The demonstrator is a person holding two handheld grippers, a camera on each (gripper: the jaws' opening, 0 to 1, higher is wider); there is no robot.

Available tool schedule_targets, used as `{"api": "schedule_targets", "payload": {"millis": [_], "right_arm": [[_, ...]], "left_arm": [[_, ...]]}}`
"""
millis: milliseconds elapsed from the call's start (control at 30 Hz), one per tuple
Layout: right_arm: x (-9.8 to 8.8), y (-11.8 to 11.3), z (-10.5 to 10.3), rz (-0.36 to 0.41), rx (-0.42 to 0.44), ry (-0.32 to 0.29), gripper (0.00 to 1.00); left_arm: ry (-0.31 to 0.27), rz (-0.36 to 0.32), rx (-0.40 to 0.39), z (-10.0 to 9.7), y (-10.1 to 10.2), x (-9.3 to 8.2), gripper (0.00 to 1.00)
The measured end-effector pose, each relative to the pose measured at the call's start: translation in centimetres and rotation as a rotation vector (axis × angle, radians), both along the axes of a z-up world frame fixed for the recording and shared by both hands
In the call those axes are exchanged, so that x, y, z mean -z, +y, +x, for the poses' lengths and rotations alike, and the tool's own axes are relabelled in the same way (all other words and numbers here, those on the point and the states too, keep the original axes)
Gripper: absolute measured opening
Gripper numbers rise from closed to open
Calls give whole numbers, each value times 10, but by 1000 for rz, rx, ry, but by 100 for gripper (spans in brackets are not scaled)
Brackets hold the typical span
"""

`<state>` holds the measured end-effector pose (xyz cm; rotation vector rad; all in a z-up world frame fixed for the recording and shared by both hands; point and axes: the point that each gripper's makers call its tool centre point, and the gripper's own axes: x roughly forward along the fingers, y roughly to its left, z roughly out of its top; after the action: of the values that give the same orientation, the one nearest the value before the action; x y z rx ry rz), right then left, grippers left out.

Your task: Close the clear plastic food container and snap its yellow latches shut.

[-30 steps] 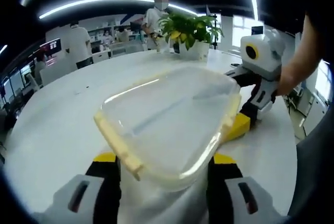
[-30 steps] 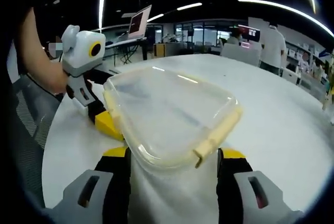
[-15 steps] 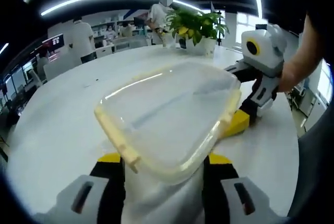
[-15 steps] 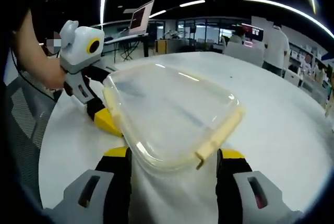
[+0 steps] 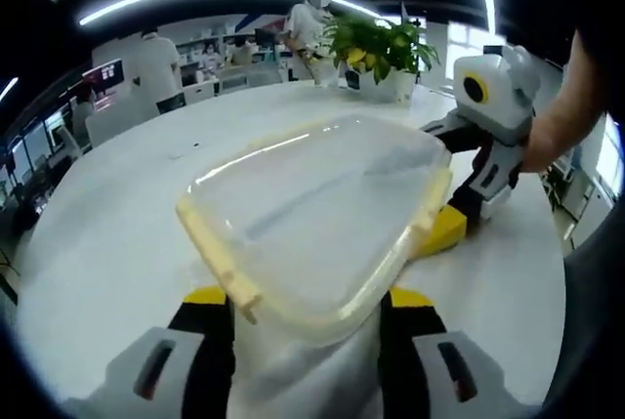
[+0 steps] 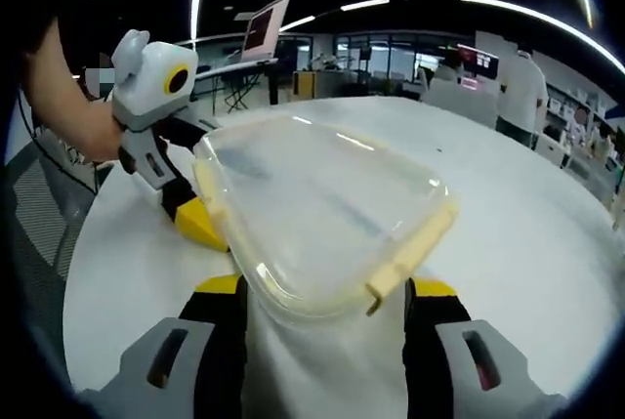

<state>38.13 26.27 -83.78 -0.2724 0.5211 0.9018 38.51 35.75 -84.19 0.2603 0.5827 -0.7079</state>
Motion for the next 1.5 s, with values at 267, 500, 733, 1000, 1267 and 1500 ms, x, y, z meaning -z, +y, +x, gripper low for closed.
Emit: {"api": "schedule_targets", "payload": {"millis": [267, 500, 733, 1000, 1267, 1500], "right_arm": [[0, 11, 17, 3, 39, 18, 64], [0, 19, 32, -6, 56, 7, 64], [1, 20, 44, -19, 91, -15, 64], [0, 21, 54, -19, 108, -20, 63], [1, 30, 66, -43, 100, -32, 62], [1, 30, 66, -36, 104, -34, 61]], "left_arm": [[16, -24, 7, 17, 6, -2, 57], [7, -8, 2, 32, 14, -2, 57], [-2, 11, 14, 48, 14, -3, 58], [-16, 36, 18, 57, 15, -4, 58], [-33, 46, -9, 68, 22, -6, 58], [-18, 41, 0, 71, 25, -6, 59]]}}
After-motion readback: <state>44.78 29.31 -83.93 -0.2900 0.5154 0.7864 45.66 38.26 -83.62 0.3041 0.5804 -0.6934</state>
